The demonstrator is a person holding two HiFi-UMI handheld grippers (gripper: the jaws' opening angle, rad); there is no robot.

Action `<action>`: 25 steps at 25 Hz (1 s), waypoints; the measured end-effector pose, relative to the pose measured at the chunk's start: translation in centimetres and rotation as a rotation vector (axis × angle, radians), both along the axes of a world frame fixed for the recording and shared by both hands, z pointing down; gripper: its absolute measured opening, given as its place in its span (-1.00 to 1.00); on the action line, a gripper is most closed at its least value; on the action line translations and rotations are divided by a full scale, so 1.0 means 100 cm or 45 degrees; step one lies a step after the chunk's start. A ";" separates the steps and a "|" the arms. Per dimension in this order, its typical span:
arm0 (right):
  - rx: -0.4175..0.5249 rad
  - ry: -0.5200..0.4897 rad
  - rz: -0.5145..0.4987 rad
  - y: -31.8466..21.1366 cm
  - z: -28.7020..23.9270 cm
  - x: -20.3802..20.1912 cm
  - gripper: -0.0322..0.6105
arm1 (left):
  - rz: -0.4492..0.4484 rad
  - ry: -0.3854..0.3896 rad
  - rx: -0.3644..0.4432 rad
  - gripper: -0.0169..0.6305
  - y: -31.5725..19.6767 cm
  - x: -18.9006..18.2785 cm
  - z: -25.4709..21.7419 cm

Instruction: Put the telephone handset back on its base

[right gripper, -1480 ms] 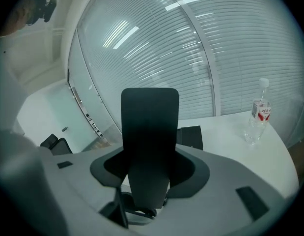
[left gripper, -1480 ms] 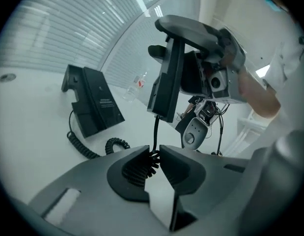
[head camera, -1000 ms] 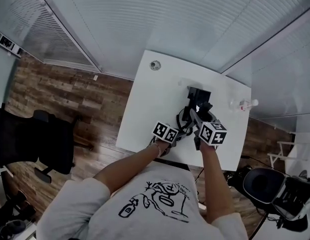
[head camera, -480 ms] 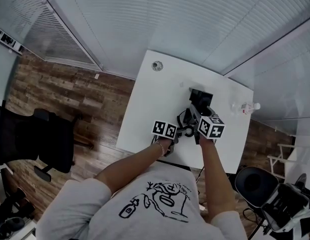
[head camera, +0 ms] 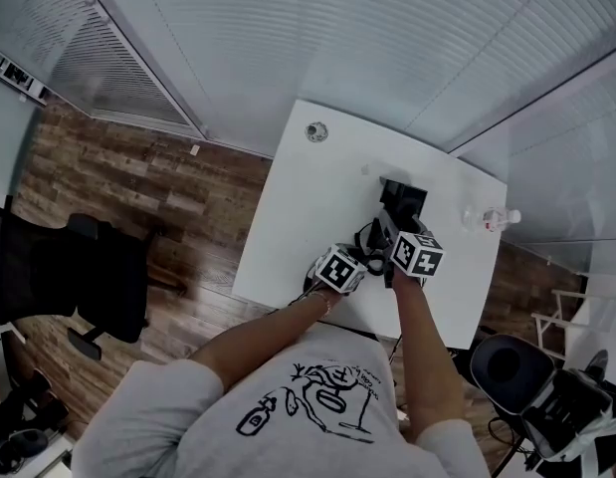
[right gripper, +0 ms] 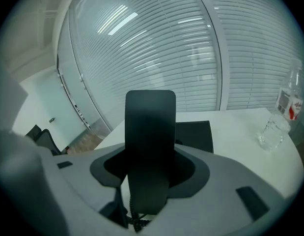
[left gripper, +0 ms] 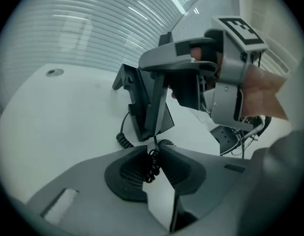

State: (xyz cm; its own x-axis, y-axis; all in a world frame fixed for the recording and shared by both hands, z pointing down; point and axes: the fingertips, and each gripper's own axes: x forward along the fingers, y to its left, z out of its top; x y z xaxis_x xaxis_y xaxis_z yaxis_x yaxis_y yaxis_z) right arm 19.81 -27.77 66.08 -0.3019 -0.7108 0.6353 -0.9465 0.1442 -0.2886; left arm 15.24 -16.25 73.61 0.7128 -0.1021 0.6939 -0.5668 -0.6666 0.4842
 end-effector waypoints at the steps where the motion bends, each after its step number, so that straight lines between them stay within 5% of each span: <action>1: -0.002 -0.002 0.021 -0.002 0.001 0.002 -0.28 | 0.030 -0.026 0.048 -0.75 -0.004 0.000 0.000; 6: 0.006 0.014 0.139 0.017 0.008 0.002 -0.28 | 0.129 -0.111 0.210 -0.70 0.005 -0.007 0.007; 11: 0.000 0.065 0.159 0.017 0.009 -0.003 -0.28 | 0.109 -0.081 0.281 -0.37 0.001 -0.002 0.001; 25: -0.091 0.189 0.162 0.027 0.029 -0.013 -0.28 | 0.102 -0.119 0.291 -0.39 0.003 -0.003 0.016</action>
